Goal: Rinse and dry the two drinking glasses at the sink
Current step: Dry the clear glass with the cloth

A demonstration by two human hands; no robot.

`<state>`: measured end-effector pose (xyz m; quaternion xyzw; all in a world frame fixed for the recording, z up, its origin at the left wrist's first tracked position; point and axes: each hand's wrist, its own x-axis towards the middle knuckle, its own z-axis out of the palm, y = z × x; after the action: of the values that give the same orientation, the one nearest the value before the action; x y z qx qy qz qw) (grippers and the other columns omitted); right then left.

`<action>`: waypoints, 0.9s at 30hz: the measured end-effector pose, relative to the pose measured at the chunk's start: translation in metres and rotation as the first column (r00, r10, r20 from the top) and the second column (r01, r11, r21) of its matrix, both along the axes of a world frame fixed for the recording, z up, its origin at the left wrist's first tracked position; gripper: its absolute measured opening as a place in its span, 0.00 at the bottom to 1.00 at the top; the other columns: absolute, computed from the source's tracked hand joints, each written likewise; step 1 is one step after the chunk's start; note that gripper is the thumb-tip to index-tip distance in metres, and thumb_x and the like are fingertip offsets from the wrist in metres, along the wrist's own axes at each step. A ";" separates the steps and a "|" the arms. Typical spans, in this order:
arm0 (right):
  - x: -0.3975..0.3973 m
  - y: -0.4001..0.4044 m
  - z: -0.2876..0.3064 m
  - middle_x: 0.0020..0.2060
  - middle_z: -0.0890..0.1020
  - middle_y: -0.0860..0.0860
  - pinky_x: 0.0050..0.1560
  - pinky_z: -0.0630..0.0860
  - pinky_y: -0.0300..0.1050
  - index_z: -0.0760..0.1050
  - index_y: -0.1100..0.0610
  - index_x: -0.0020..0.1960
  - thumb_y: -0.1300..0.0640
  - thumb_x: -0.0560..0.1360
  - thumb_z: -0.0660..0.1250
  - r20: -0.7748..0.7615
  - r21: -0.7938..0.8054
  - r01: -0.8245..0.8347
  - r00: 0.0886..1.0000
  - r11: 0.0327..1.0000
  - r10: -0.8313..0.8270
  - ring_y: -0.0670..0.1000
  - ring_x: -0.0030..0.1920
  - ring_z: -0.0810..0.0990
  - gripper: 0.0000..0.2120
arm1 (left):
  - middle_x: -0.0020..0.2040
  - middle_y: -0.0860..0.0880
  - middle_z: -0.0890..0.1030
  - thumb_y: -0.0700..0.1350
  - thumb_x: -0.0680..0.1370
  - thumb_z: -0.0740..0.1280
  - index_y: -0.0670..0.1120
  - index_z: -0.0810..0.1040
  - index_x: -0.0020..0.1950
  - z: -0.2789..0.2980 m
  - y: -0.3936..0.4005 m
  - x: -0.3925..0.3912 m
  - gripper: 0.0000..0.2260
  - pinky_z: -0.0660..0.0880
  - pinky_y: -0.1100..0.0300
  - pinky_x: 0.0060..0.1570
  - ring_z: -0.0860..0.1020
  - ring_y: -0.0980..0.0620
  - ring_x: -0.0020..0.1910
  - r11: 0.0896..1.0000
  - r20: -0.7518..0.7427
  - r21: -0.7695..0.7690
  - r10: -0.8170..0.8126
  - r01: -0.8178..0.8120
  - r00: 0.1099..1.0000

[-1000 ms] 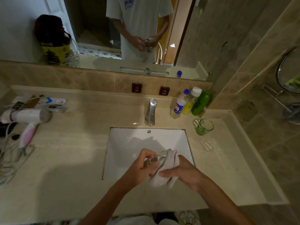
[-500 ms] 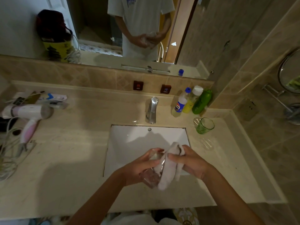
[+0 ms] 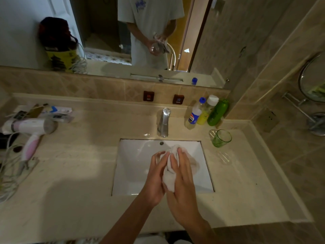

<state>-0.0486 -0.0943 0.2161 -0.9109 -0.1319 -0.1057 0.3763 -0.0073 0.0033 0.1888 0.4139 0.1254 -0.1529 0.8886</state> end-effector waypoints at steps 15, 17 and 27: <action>0.000 -0.003 -0.002 0.80 0.50 0.41 0.78 0.54 0.61 0.43 0.38 0.79 0.49 0.80 0.58 -0.123 0.228 -0.036 0.990 0.973 0.065 0.47 0.80 0.49 0.33 | 0.67 0.29 0.76 0.61 0.74 0.76 0.41 0.72 0.73 0.003 -0.002 0.007 0.36 0.69 0.25 0.68 0.74 0.25 0.68 0.983 -0.077 0.092 0.167 -0.160 0.983; -0.008 -0.004 -0.007 0.81 0.46 0.45 0.77 0.55 0.63 0.45 0.46 0.80 0.58 0.79 0.61 -0.055 0.141 -0.103 0.992 0.985 0.112 0.51 0.80 0.45 0.37 | 0.69 0.27 0.74 0.64 0.73 0.76 0.40 0.73 0.72 -0.001 0.002 0.012 0.38 0.66 0.24 0.69 0.73 0.24 0.68 0.986 -0.080 0.099 0.143 -0.135 0.986; 0.048 -0.045 0.020 0.67 0.76 0.42 0.57 0.75 0.29 0.63 0.43 0.75 0.48 0.83 0.56 -0.413 0.468 0.143 0.908 0.872 0.073 0.34 0.61 0.77 0.21 | 0.60 0.34 0.84 0.55 0.81 0.67 0.38 0.77 0.65 0.010 0.004 0.008 0.22 0.75 0.35 0.63 0.84 0.33 0.57 0.968 -0.032 0.182 -0.168 0.171 0.985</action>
<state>-0.0009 -0.1389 0.2363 -0.7895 -0.0004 0.0549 0.6112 0.0007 0.0073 0.1989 0.5023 0.1105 -0.2191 0.8291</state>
